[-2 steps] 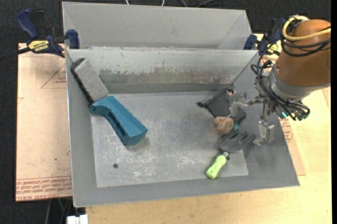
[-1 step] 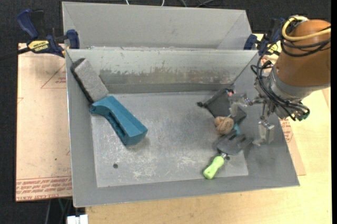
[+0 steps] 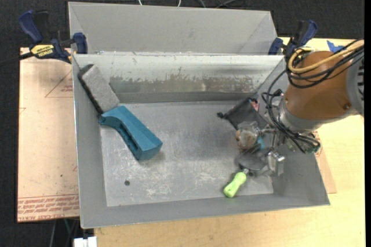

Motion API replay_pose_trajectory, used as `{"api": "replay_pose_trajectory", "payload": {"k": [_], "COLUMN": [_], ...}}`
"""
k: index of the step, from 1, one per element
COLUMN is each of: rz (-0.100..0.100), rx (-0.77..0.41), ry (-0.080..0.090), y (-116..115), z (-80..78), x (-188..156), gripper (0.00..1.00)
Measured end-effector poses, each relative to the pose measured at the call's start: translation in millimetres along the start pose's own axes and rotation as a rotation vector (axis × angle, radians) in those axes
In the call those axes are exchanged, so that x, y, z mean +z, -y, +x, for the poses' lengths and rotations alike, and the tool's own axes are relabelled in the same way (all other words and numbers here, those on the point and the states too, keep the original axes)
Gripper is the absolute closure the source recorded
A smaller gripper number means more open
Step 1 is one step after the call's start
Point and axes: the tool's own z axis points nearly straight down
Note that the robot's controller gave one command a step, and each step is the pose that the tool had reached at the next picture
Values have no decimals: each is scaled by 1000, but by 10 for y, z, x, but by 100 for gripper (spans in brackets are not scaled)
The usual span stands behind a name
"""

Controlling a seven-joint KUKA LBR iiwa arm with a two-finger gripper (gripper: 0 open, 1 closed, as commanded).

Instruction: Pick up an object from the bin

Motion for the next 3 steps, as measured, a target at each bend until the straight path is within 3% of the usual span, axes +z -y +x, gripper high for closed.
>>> {"api": "replay_pose_trajectory", "payload": {"k": [1, 2, 3], "rz": [7, 0, 6], "rx": [82, 2, 58], "ry": [10, 2, 20], "y": [-33, 168, 237], "z": [-124, 255, 34], "x": [99, 372, 327], "gripper": [0, 0, 100]}}
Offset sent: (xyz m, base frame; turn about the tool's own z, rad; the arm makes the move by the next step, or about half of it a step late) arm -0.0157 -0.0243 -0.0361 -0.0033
